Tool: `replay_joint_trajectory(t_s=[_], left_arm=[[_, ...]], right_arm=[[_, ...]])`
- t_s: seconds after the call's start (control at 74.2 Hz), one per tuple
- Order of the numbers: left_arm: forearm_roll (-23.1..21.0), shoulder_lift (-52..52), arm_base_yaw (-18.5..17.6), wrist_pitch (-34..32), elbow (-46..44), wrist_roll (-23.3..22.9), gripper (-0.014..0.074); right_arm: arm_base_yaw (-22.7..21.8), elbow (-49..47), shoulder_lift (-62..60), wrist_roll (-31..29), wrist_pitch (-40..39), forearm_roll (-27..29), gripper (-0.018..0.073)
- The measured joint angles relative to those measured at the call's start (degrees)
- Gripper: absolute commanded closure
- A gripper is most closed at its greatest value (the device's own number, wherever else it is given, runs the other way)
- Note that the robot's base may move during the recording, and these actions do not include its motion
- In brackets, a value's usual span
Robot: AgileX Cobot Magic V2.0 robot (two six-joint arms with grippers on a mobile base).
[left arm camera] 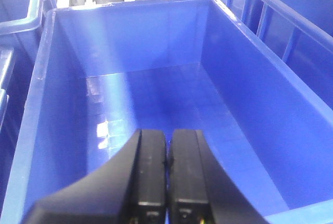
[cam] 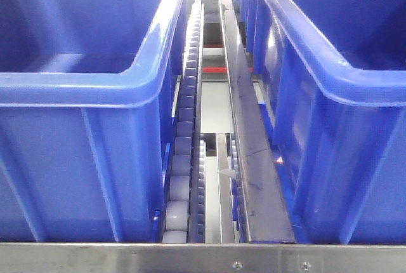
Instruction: Pick and sort blue part to right shelf
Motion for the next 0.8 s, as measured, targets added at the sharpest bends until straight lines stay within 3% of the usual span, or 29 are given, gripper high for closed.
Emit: replay_joint_trajectory(t_s=[0.189,0.405,0.674,0.796], left_arm=[[0.89,-3.45,5.04,-4.92,3.03,0.0,0.0473],[0.26,-11.76,12.64,-15.31,17.88,0.0,0.0472],[-0.32,-16.01,14.22,-25.72,32.65,0.0,0.0472],[-0.45,-16.01,14.25,-32.24,34.9,0.0,0.0472]], right_arm=[[0.0,0.0,0.0,0.0,0.09,0.0,0.0501],[0.0,0.0,0.0,0.0,0.09,0.0,0.0501],[0.0,0.0,0.0,0.0,0.09,0.0,0.0501],[0.0,0.0,0.0,0.0,0.09,0.0,0.0501]])
